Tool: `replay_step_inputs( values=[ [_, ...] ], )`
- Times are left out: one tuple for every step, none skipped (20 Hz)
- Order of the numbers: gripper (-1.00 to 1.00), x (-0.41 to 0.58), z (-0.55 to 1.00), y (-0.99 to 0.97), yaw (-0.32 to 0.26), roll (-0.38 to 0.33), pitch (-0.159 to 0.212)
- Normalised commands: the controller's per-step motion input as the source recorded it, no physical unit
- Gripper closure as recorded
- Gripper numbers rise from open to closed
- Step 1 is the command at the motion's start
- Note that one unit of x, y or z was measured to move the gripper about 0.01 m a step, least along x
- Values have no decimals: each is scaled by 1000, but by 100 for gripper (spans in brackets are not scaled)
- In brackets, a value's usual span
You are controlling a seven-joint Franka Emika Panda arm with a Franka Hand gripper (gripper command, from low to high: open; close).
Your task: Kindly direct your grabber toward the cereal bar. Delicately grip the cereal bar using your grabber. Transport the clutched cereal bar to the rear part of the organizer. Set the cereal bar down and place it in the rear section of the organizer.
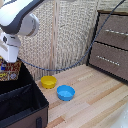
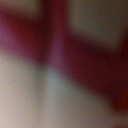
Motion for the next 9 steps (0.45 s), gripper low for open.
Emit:
replay_step_inputs(
  values=[
    [-100,123,260,0,4,0,97],
    [-100,123,389,0,2,0,114],
    [-100,103,474,-46,0,0,128],
    [-100,20,577,-129,0,0,87],
    [-100,9,714,-137,0,0,61],
    [-100,3,737,-137,0,0,25],
    [-100,20,811,-191,0,0,19],
    [-100,0,777,-200,0,0,0],
    [-100,0,617,-263,25,0,0]
  ],
)
